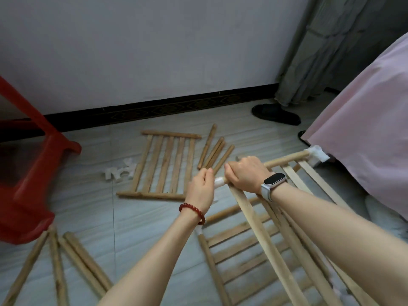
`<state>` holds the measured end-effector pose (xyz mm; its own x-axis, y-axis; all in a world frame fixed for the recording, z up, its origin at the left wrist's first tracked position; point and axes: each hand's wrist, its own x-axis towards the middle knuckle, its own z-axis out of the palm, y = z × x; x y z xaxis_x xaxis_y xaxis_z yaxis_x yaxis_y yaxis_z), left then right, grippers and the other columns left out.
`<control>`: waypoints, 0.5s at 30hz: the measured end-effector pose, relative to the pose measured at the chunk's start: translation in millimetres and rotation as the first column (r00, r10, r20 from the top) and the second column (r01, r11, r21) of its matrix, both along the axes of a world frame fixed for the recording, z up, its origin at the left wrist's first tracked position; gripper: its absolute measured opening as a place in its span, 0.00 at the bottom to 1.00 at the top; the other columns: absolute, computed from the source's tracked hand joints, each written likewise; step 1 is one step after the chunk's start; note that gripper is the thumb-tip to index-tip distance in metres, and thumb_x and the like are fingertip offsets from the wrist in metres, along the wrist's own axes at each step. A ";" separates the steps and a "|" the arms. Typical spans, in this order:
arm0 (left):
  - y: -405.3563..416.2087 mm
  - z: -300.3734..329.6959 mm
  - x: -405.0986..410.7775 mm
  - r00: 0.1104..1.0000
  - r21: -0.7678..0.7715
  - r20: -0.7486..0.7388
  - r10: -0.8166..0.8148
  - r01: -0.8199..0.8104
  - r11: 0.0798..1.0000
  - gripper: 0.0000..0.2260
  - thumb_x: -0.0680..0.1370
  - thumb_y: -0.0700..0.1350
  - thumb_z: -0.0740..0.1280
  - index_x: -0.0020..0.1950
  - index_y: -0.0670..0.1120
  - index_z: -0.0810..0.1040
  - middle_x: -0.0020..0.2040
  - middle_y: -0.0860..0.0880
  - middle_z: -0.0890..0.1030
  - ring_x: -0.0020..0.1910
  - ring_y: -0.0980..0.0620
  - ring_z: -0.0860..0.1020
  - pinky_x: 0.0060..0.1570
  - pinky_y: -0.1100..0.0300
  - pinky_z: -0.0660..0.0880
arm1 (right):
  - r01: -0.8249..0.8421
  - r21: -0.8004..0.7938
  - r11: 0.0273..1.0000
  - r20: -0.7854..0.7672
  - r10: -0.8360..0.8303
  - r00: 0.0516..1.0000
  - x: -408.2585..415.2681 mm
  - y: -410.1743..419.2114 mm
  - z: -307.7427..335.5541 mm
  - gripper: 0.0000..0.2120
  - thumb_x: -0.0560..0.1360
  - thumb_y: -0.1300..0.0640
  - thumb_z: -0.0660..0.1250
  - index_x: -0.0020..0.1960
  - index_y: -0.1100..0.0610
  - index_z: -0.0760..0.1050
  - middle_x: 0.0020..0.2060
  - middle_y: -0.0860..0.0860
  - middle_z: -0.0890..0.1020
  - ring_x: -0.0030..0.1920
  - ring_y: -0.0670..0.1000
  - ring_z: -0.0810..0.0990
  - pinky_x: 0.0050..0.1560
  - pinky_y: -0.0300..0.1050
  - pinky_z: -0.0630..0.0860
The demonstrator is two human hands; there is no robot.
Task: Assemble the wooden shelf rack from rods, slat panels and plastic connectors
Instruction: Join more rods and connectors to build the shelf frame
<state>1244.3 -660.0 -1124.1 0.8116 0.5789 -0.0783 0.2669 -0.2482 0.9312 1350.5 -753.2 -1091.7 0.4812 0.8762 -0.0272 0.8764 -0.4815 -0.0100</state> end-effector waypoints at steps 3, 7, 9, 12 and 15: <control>-10.2 2.4 7.0 1.000 -0.038 -0.024 -0.008 0.007 0.999 0.17 0.82 0.45 0.51 0.33 0.47 0.62 0.31 0.51 0.65 0.34 0.51 0.65 0.35 0.56 0.59 | 0.062 -0.051 0.997 -0.059 -0.065 0.996 7.4 -2.4 8.2 0.17 0.82 0.52 0.48 0.40 0.56 0.69 0.30 0.51 0.70 0.37 0.55 0.70 0.40 0.46 0.62; -29.9 2.5 4.8 0.991 -0.054 -0.087 -0.106 0.102 0.993 0.16 0.82 0.46 0.51 0.34 0.48 0.63 0.34 0.47 0.71 0.39 0.46 0.69 0.38 0.56 0.60 | 0.105 -0.069 0.992 -0.119 -0.113 0.987 8.5 -22.9 11.2 0.16 0.80 0.53 0.51 0.42 0.57 0.73 0.39 0.56 0.77 0.43 0.57 0.74 0.43 0.46 0.61; -41.9 -0.8 -0.8 0.979 -0.099 -0.104 -0.173 0.163 0.982 0.15 0.81 0.46 0.53 0.35 0.47 0.65 0.38 0.44 0.74 0.43 0.42 0.74 0.40 0.55 0.64 | 0.153 -0.131 0.980 -0.176 -0.175 0.969 7.4 -36.9 12.8 0.14 0.79 0.54 0.53 0.39 0.57 0.71 0.38 0.55 0.77 0.43 0.57 0.75 0.43 0.48 0.65; -49.6 1.0 -10.3 0.953 -0.164 -0.126 -0.276 0.255 0.953 0.09 0.79 0.45 0.58 0.40 0.47 0.73 0.39 0.50 0.76 0.43 0.49 0.75 0.41 0.60 0.68 | 0.236 -0.272 0.933 -0.246 -0.304 0.920 1.3 -50.6 17.5 0.11 0.77 0.54 0.56 0.39 0.56 0.72 0.38 0.54 0.78 0.43 0.57 0.76 0.39 0.46 0.68; -31.9 1.6 -13.7 0.939 -0.089 -0.163 -0.304 0.293 0.952 0.09 0.79 0.46 0.61 0.55 0.43 0.75 0.50 0.50 0.77 0.49 0.54 0.74 0.49 0.62 0.70 | 0.268 -0.368 0.890 -0.286 -0.383 0.879 -1.1 -44.3 19.4 0.13 0.77 0.54 0.56 0.49 0.60 0.77 0.46 0.57 0.80 0.46 0.57 0.77 0.41 0.45 0.70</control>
<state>1230.6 -692.0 -1122.6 0.9171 0.3019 -0.2605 0.3473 -0.2839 0.8937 1349.4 -797.5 -1072.3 0.6471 0.5890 -0.4841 0.6367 -0.7667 -0.0818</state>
